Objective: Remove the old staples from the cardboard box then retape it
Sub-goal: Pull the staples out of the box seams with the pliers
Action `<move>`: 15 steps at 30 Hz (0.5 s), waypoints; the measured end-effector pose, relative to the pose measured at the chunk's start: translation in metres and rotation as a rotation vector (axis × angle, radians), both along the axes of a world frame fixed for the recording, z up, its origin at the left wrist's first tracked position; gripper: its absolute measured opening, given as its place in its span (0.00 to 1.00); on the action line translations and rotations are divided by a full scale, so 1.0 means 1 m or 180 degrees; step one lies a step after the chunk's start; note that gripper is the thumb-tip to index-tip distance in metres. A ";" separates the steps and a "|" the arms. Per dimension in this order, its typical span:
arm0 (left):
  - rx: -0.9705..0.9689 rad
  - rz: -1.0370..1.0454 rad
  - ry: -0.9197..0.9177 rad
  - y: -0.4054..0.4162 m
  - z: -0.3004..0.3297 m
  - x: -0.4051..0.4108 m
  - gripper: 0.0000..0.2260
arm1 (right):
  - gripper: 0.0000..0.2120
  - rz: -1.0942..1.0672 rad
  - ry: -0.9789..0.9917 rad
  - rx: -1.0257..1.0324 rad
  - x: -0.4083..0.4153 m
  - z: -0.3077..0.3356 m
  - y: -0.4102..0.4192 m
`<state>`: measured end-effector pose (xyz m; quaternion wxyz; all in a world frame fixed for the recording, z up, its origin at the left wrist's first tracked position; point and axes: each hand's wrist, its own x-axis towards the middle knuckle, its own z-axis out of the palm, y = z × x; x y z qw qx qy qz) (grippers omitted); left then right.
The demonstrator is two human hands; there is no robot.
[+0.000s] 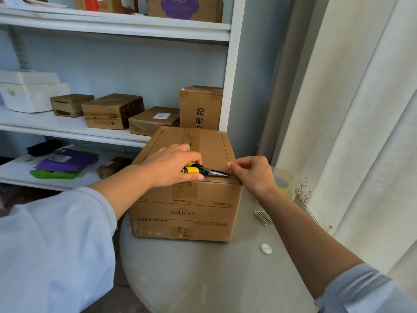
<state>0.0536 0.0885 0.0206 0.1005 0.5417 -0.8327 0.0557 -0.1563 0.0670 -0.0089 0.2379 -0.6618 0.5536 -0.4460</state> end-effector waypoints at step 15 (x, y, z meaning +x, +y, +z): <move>0.0240 0.0002 0.0043 -0.012 0.002 -0.007 0.14 | 0.11 0.0170 -0.0361 0.0164 -0.015 -0.016 0.009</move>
